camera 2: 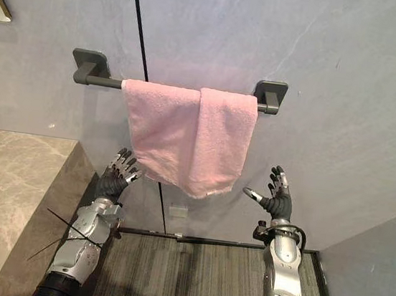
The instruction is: Organize washtable
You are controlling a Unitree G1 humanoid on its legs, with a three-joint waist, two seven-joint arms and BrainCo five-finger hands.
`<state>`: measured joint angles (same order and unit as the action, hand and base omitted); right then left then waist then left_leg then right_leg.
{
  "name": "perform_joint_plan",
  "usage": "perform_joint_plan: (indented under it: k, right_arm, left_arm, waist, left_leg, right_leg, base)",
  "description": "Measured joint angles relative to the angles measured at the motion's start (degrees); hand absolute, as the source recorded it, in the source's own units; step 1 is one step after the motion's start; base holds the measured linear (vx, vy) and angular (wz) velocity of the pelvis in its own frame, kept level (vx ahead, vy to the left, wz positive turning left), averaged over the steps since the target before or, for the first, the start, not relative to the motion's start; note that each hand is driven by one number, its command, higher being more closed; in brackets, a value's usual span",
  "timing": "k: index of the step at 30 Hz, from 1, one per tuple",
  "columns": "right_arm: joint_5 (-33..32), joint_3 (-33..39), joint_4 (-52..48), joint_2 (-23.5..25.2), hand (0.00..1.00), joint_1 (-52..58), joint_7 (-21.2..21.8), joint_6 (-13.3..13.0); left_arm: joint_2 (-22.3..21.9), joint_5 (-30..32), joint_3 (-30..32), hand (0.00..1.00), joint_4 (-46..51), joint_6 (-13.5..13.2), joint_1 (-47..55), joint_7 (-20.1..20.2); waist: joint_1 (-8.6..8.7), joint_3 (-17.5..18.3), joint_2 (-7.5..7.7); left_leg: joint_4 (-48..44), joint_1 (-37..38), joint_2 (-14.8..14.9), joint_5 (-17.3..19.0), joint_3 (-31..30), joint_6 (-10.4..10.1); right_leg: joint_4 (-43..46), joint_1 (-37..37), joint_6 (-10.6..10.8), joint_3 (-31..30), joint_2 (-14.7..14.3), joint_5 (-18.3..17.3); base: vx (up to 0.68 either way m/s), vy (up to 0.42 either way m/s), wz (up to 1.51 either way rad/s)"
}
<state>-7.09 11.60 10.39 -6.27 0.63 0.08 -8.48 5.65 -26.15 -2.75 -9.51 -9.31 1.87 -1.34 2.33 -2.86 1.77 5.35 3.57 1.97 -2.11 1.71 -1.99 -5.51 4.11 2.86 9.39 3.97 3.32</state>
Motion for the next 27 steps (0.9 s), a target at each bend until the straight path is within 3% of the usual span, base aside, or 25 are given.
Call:
perform_joint_plan:
  k: [12, 21, 27]
  right_arm:
    - [3.6, 1.9, 4.1, 2.8, 0.0, 6.8, -1.1, 0.2]
    - [7.7, -2.8, 20.0, 3.9, 0.0, 8.3, -0.8, 0.6]
    - [8.1, -5.0, 31.0, 4.0, 0.0, 8.5, 0.2, 2.3]
  left_arm:
    - [-0.9, 0.0, 1.0, 0.0, 0.1, 0.1, 10.6, 2.7]
    - [-1.0, 8.4, 0.6, 0.0, -21.8, 1.7, 11.1, 3.9]
    - [-1.0, 15.1, 0.7, 0.0, -34.4, 2.5, 11.2, 3.7]
  waist:
    - [-0.09, -0.4, -0.02]
    - [-0.75, -0.5, -0.08]
    - [-1.64, -0.6, -0.19]
  left_leg:
    - [0.0, 0.7, 0.0, 0.0, -0.1, 0.0]
    - [0.1, 1.4, 0.0, 0.0, 0.0, 0.0]
    - [0.1, 2.5, -0.1, 0.0, 0.1, -0.1]
  right_leg:
    - [0.3, 0.9, 0.4, 1.1, 0.0, -0.5]
    - [0.2, 1.8, 0.4, 1.5, 0.1, -0.6]
    - [0.3, 2.7, 0.4, 1.3, 0.1, -0.7]
  base:
    - [0.0, -0.001, 0.01]
    - [-0.04, -0.009, 0.03]
    - [-0.03, -0.006, 0.0]
